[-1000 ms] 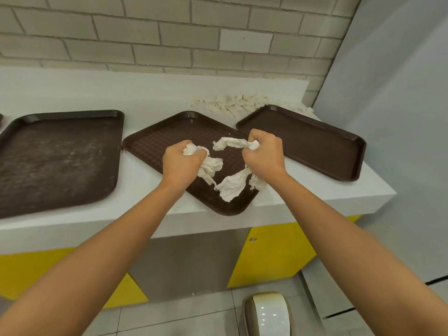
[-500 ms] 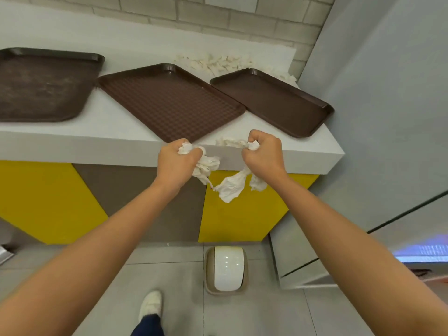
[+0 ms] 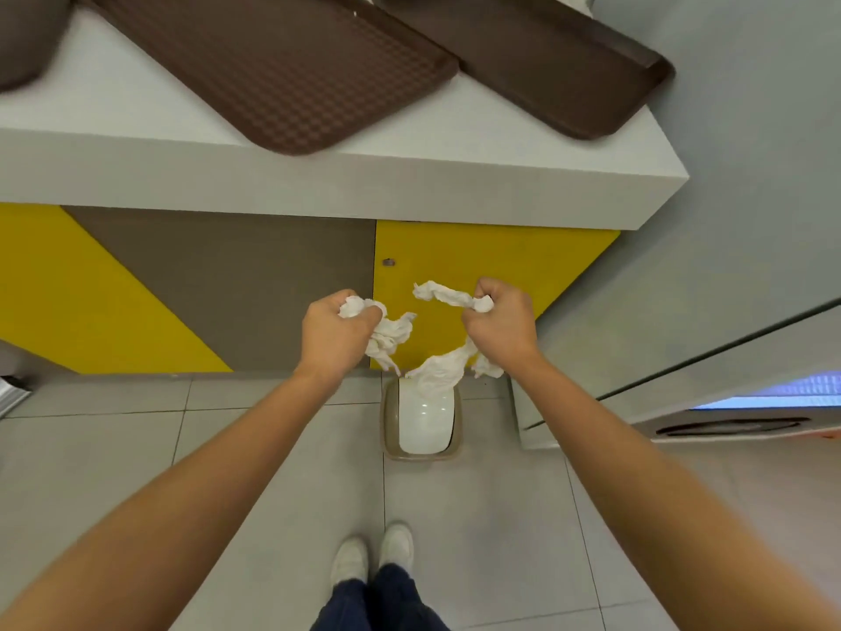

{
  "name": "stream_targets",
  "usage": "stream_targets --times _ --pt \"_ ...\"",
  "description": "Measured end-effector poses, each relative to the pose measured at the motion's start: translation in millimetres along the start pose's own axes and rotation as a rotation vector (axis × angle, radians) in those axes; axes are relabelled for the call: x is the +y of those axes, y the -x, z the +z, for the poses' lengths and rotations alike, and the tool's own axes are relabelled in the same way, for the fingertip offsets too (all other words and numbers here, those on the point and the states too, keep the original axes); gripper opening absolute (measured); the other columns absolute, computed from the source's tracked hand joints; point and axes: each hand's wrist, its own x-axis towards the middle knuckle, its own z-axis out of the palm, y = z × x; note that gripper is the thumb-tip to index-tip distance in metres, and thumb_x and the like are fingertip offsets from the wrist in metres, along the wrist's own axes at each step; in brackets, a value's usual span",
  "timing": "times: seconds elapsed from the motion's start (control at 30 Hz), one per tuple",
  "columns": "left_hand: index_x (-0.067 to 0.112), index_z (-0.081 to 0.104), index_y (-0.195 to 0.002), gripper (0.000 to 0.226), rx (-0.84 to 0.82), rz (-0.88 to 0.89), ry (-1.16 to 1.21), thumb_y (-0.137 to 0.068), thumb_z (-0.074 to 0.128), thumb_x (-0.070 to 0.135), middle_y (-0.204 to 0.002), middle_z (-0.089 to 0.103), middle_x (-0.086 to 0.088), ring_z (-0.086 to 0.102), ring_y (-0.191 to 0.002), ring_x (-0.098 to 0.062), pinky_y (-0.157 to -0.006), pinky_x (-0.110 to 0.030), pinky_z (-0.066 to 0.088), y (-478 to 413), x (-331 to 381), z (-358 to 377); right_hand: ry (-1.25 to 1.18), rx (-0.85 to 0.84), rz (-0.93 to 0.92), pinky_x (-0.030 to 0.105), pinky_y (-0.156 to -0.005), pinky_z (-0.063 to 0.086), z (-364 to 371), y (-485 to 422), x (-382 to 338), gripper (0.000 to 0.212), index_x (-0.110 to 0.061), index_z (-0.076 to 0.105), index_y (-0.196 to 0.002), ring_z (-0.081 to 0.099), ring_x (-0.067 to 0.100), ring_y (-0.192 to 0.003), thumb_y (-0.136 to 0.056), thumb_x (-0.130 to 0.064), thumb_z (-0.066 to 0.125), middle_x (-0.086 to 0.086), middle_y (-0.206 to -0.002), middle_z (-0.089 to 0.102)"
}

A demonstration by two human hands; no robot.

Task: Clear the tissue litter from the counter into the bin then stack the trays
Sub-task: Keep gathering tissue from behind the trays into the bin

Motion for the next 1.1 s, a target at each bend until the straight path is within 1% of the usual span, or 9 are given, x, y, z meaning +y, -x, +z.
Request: stream_targets --times 0.1,0.2,0.37,0.53,0.67,0.73,0.83,0.93,1.1 --pt "0.017 0.04 -0.052 0.036 -0.009 -0.068 -0.022 -0.079 0.059 0.003 -0.041 0.041 0.012 0.038 -0.044 -0.006 -0.046 -0.02 0.032 -9.6 -35.7 7.7 0.004 -0.031 0.078 0.027 -0.049 0.019 24.9 2.1 33.5 0.042 -0.023 0.031 -0.053 0.024 0.011 -0.048 -0.07 0.009 0.053 -0.004 -0.05 0.03" --pt "0.016 0.042 -0.052 0.034 -0.02 -0.106 -0.039 -0.078 0.06 0.003 -0.051 0.042 0.001 0.04 -0.053 -0.017 -0.053 -0.027 0.033 -24.5 -77.5 15.4 -0.003 -0.031 0.146 0.029 -0.052 0.022 52.2 2.3 70.5 0.043 -0.023 0.031 -0.053 0.025 0.013 -0.049 -0.071 0.008 0.054 -0.004 -0.05 0.03" --pt "0.014 0.046 -0.057 0.028 -0.046 -0.185 -0.055 -0.078 0.061 0.004 -0.058 0.046 -0.004 0.045 -0.06 -0.021 -0.057 -0.032 0.037 -49.5 -153.7 31.1 0.014 -0.028 0.256 0.029 -0.051 0.03 104.1 1.3 139.2 0.035 -0.022 0.036 -0.061 0.033 0.014 -0.05 -0.076 0.002 0.057 -0.004 -0.054 0.038" --pt "0.016 0.047 -0.056 0.03 -0.032 -0.246 -0.054 -0.08 0.063 0.006 -0.056 0.048 0.0 0.048 -0.06 -0.019 -0.057 -0.03 0.039 -74.5 -227.4 53.9 -0.028 -0.018 0.306 0.013 -0.042 0.031 154.2 1.1 204.0 0.021 -0.016 0.052 -0.084 0.043 0.008 -0.053 -0.078 0.004 0.055 -0.01 -0.072 0.051" --pt "0.017 0.05 -0.054 0.031 -0.034 -0.294 -0.06 -0.079 0.061 0.004 -0.048 0.053 0.008 0.051 -0.055 -0.016 -0.055 -0.026 0.042 -86.7 -279.0 69.4 -0.018 -0.008 0.391 0.01 -0.038 0.029 196.3 7.9 259.9 0.022 -0.015 0.065 -0.082 0.04 0.007 -0.043 -0.079 0.004 0.054 -0.013 -0.069 0.053" --pt "0.016 0.048 -0.054 0.031 -0.037 -0.308 -0.062 -0.079 0.061 0.004 -0.054 0.051 0.0 0.052 -0.06 -0.02 -0.059 -0.031 0.042 -92.1 -302.5 75.2 -0.018 0.008 0.437 0.009 -0.042 0.029 215.2 12.3 285.5 0.022 -0.013 0.068 -0.079 0.045 0.007 -0.048 -0.079 0.003 0.054 -0.008 -0.071 0.058" --pt "0.015 0.046 -0.055 0.03 -0.045 -0.324 -0.086 -0.078 0.061 0.005 -0.058 0.048 -0.004 0.05 -0.062 -0.021 -0.059 -0.032 0.041 -97.0 -330.7 80.6 -0.044 0.072 0.544 0.013 -0.057 0.041 239.8 16.1 317.5 0.018 -0.011 0.069 -0.08 0.054 0.013 -0.068 -0.081 0.0 0.055 -0.001 -0.079 0.063" --pt "0.016 0.045 -0.055 0.029 -0.044 -0.345 -0.096 -0.077 0.061 0.006 -0.059 0.047 -0.004 0.049 -0.062 -0.021 -0.06 -0.032 0.041 -98.9 -350.3 82.2 -0.062 0.116 0.673 0.023 -0.07 0.049 261.7 21.7 341.6 0.014 -0.014 0.069 -0.085 0.058 0.019 -0.078 -0.084 -0.006 0.057 0.004 -0.085 0.065" --pt "0.017 0.046 -0.054 0.03 -0.05 -0.368 -0.105 -0.077 0.059 0.003 -0.056 0.046 -0.001 0.048 -0.063 -0.021 -0.059 -0.034 0.04 -98.2 -369.4 84.5 -0.081 0.161 0.781 0.025 -0.074 0.048 284.5 27.1 356.2 0.011 -0.017 0.064 -0.085 0.058 0.019 -0.083 -0.086 -0.008 0.057 0.0 -0.084 0.059"
